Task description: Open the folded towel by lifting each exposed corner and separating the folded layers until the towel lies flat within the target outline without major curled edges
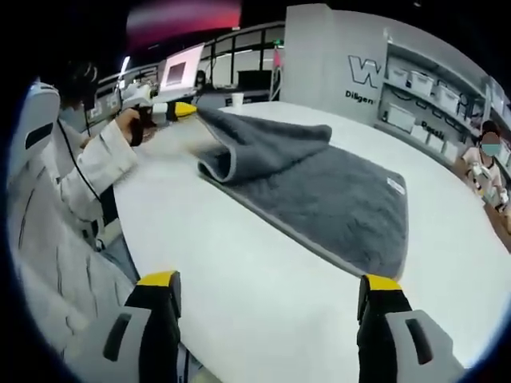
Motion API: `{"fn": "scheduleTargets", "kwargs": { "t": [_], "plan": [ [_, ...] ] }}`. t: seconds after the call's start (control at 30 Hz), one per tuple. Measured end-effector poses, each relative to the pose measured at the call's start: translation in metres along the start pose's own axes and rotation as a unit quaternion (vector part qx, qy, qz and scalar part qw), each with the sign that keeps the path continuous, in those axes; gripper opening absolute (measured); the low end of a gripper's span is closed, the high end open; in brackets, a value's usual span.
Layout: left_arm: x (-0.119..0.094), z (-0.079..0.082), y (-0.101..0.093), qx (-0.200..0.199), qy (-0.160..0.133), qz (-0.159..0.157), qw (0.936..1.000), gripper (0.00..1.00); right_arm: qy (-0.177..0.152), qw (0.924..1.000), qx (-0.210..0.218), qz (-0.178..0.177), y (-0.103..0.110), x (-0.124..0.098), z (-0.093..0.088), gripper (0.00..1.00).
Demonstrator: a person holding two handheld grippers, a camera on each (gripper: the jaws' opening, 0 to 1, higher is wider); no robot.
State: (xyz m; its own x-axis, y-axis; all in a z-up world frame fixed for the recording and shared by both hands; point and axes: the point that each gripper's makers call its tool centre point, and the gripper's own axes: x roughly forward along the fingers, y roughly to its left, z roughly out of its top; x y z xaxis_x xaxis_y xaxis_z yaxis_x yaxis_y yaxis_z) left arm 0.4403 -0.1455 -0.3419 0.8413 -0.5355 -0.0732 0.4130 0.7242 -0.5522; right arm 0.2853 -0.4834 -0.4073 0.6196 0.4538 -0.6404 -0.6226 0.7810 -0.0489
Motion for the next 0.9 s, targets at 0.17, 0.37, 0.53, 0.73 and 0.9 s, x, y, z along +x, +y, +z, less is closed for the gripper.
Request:
{"fn": "scheduleTargets", "kwargs": {
  "t": [0.17, 0.37, 0.53, 0.73, 0.9],
  "plan": [
    [-0.009, 0.006, 0.008, -0.003, -0.013, 0.012, 0.9998, 0.01, 0.000, 1.0000, -0.002, 0.002, 0.002, 0.000, -0.001, 0.91],
    [-0.020, 0.007, 0.020, 0.000, -0.018, 0.032, 0.9993, 0.01, 0.004, 1.0000, -0.004, 0.003, 0.002, 0.000, -0.002, 0.91],
    [-0.026, 0.008, 0.028, 0.002, -0.020, 0.045, 0.9988, 0.01, 0.004, 1.0000, -0.007, 0.002, 0.002, 0.001, -0.001, 0.91],
    [-0.031, 0.002, 0.043, 0.016, -0.008, 0.071, 0.9973, 0.01, 0.004, 1.0000, -0.008, 0.003, 0.003, 0.002, 0.001, 0.91],
    [-0.036, -0.003, 0.052, 0.031, 0.007, 0.087, 0.9957, 0.01, 0.007, 0.9999, -0.008, 0.004, 0.003, 0.003, 0.000, 0.91]
  ]
}}
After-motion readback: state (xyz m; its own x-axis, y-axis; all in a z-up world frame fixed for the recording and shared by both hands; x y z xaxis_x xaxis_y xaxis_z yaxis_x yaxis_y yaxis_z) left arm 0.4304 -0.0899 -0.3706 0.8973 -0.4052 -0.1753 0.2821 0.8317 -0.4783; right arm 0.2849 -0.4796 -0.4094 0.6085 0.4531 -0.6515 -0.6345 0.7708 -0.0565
